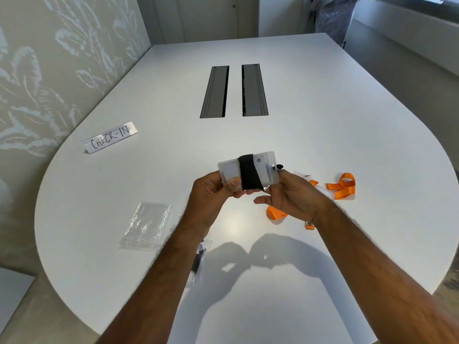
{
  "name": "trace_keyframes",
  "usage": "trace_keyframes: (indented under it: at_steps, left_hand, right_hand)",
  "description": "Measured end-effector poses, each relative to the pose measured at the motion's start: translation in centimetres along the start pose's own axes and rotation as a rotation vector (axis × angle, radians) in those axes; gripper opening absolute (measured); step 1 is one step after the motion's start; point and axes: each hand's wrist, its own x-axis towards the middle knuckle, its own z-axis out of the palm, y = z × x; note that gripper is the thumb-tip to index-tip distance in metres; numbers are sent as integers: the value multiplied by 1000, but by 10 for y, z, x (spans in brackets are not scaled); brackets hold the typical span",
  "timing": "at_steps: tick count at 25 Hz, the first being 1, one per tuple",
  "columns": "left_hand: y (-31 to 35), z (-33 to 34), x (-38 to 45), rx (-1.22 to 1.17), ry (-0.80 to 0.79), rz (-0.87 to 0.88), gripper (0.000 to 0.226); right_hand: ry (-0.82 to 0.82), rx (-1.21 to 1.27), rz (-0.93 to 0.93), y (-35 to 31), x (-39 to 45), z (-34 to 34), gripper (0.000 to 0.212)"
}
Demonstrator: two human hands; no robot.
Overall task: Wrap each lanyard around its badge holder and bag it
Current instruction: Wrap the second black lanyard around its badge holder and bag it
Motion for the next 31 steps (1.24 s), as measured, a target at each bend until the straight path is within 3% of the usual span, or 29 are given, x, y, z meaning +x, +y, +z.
trace_keyframes:
  at_steps: [6, 10, 17, 22, 26, 31]
  left_hand:
    - [-1, 6, 1, -88, 26, -60, 37]
    - [-2, 16, 2, -123, 28, -75, 28]
    - [-4, 20, 7, -219, 61, -76, 19]
    - [-2, 15, 15, -246, 212, -103, 10]
    - [-6, 14, 17, -54, 331, -88, 9]
    - [-11, 18, 14, 208, 339, -2, 13]
  right_hand:
    - [21, -7, -30, -6, -1, -3, 37]
    - [11, 44, -21, 0, -6, -4, 43]
    - [284, -537, -233, 7, -10, 14, 24]
    - [294, -750, -261, 11, -16, 26, 15]
    - [282, -952, -277, 14, -24, 39, 15]
    - [308, -911, -356, 0, -27, 52, 27]
